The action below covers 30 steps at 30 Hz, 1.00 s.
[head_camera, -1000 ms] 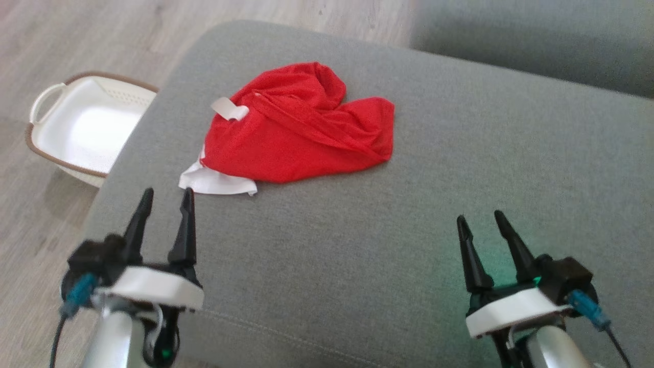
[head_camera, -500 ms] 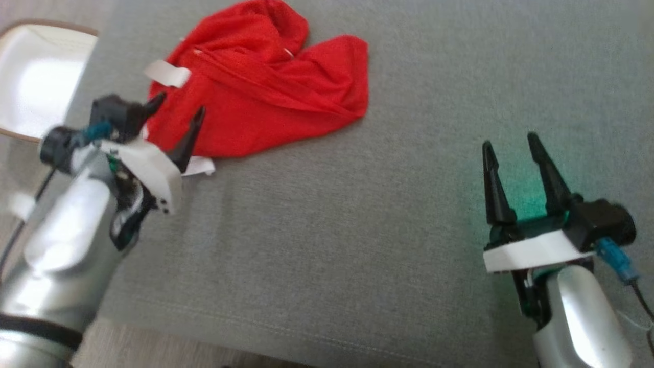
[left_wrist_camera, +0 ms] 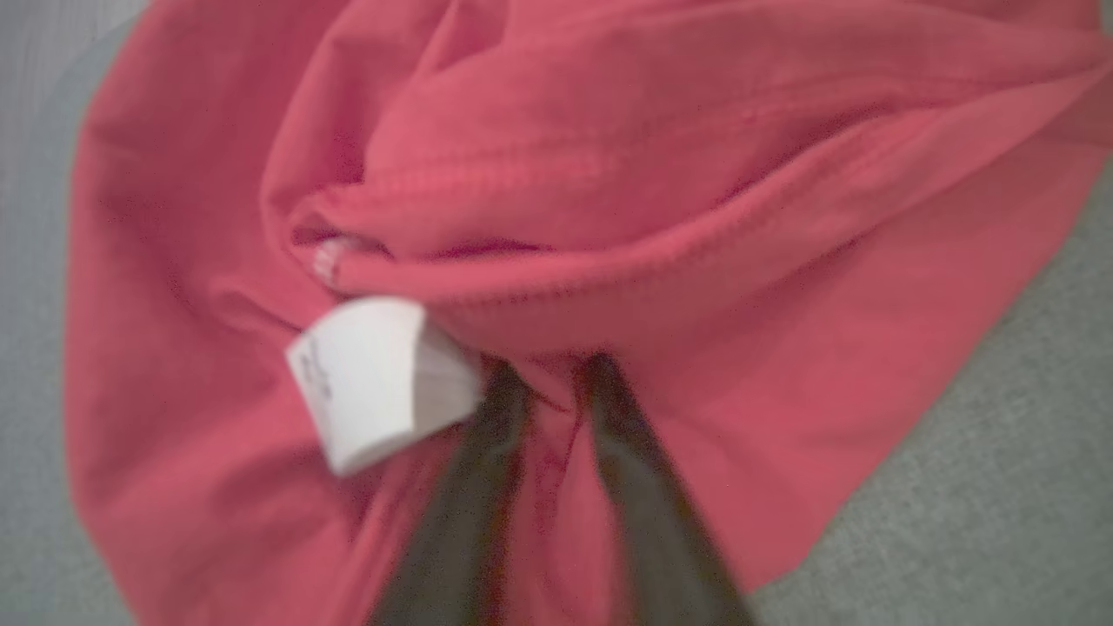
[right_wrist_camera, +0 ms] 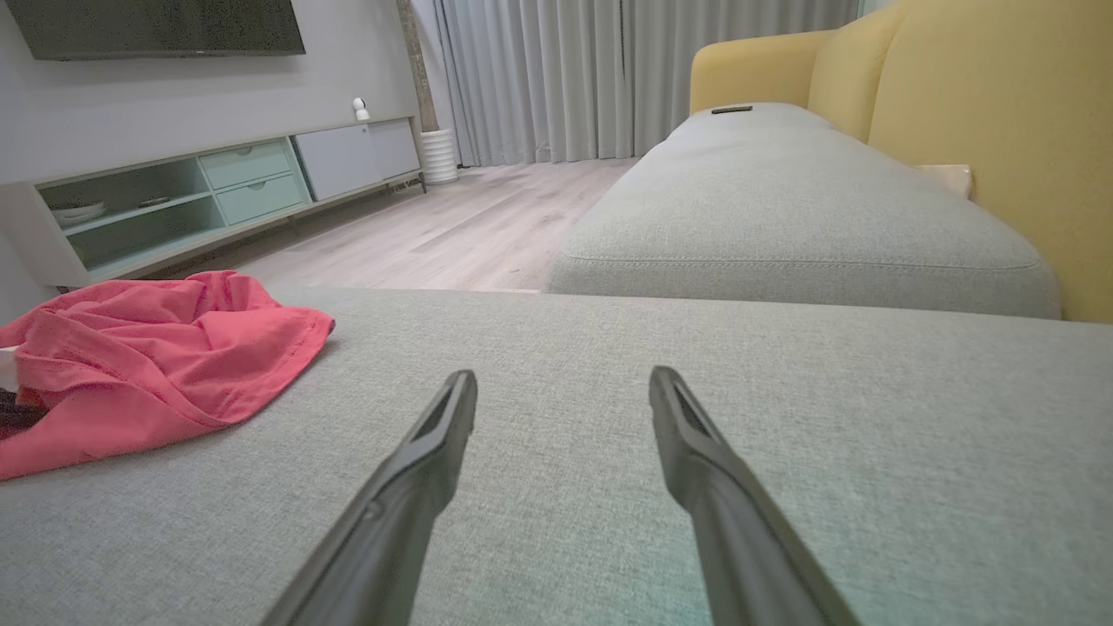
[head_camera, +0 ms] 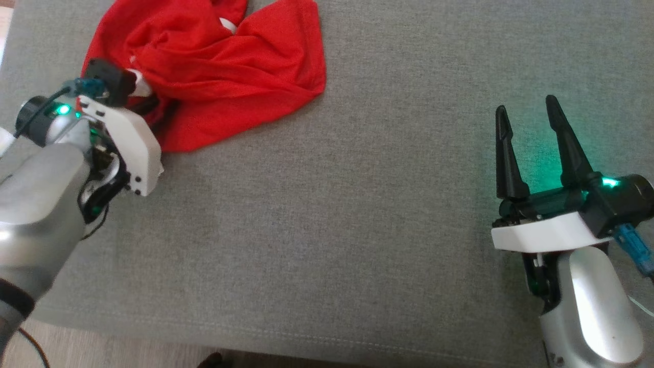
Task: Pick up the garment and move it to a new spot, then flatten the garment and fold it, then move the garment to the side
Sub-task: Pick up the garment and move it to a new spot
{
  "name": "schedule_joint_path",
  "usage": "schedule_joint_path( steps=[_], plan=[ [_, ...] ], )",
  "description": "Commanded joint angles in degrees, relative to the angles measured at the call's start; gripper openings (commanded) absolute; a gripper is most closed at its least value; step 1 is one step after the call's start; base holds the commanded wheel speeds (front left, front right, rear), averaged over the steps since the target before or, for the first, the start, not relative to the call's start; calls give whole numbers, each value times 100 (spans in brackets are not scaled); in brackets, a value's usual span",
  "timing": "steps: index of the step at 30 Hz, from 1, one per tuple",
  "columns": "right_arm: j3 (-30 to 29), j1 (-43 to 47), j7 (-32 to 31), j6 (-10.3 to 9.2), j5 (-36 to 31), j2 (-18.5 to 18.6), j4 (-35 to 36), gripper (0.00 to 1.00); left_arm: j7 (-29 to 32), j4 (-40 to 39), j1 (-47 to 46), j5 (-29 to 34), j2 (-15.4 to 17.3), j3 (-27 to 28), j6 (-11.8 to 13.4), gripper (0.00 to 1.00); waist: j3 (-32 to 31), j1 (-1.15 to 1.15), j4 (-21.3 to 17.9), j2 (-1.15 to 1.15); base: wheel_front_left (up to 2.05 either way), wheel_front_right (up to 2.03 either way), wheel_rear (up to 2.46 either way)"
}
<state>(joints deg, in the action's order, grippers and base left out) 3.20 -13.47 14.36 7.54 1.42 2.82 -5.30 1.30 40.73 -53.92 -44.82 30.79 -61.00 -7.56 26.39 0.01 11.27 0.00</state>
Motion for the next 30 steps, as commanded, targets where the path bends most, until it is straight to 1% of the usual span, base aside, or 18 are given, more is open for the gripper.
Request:
schedule_joint_path(
  steps=[1,5,8,11,14,18,22,23,26,30],
  plan=[
    [121,-49,45,-5,-33,6,207,100,-103,-45,-290,-123,388,32,8,0,2,-1,-18,0,0,0,0],
    [100,-33,47,-5,-15,6,133,100,-727,29,-489,-382,491,-228,8,0,-128,-1,-34,0,0,0,0],
    [107,-8,50,-5,39,6,48,100,-1257,135,-628,-377,540,-329,8,0,-327,-1,-49,0,0,0,0],
    [109,30,54,-5,127,6,-37,100,-1525,172,-743,-306,571,-307,8,0,-549,-1,-72,0,0,0,0],
    [117,87,57,-5,210,6,-120,100,-1614,57,-818,-156,579,-126,36,0,-784,-1,-102,0,0,0,0],
    [165,162,60,-5,333,6,-221,100,-1627,-517,-726,85,533,255,231,0,-1061,-1,-188,0,0,0,0],
    [271,194,62,-5,457,6,-267,100,-1628,-984,-470,225,398,387,408,0,-1286,-1,-381,0,0,0,0],
    [271,194,62,-5,457,6,-267,100,-1628,-984,-470,225,398,387,408,0,-1286,-1,-381,0,0,0,0],
    [342,196,62,-5,521,6,-268,100,-1629,-1209,-349,248,198,382,569,0,-1375,-1,-584,0,0,0,0],
    [415,166,62,-5,575,6,-265,100,-1591,-1346,-305,240,-183,340,828,0,-1417,-1,-929,0,0,0,0]
  ],
)
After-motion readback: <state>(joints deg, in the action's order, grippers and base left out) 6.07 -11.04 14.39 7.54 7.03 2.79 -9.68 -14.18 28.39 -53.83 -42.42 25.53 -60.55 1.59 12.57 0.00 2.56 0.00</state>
